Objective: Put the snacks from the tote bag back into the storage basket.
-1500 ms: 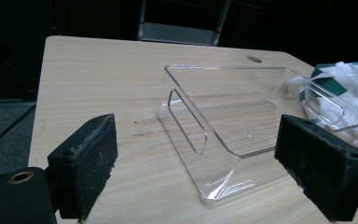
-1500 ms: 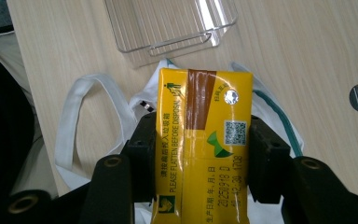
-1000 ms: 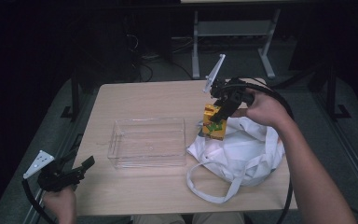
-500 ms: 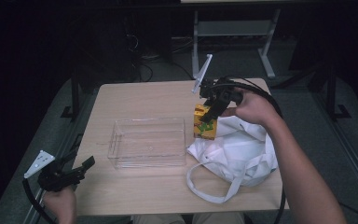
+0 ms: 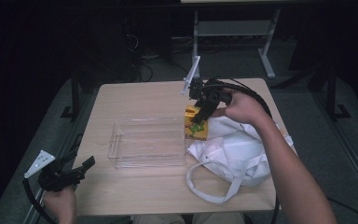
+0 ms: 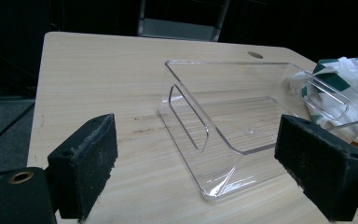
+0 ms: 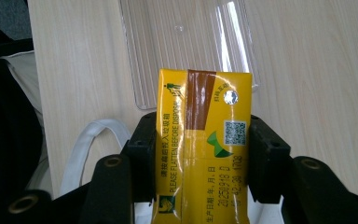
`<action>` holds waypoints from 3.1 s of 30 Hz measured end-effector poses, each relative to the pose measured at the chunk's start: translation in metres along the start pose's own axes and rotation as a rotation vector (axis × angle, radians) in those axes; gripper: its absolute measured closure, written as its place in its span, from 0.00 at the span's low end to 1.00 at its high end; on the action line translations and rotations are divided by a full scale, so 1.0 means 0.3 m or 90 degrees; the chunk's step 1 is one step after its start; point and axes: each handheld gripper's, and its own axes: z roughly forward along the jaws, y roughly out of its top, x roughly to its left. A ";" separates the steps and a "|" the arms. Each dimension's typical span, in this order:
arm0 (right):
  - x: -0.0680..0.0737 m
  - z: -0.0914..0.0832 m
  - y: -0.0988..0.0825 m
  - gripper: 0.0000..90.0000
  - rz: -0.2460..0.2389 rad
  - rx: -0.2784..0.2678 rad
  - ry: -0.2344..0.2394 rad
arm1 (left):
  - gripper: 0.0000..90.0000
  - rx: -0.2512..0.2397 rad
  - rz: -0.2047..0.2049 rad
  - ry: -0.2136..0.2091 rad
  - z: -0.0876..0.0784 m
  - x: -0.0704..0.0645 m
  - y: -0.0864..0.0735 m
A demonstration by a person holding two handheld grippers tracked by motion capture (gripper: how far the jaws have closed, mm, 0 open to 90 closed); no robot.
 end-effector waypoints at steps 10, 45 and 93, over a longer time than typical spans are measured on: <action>0.006 0.023 0.043 0.58 -0.016 0.001 0.009 | 0.14 -0.001 -0.001 0.000 0.000 0.000 0.001; 0.036 0.096 0.151 0.58 -0.050 0.009 0.030 | 0.14 -0.002 -0.007 0.000 0.001 -0.001 0.000; 0.053 0.208 0.193 0.58 -0.066 0.012 0.055 | 0.14 0.000 -0.011 -0.001 -0.002 0.003 -0.001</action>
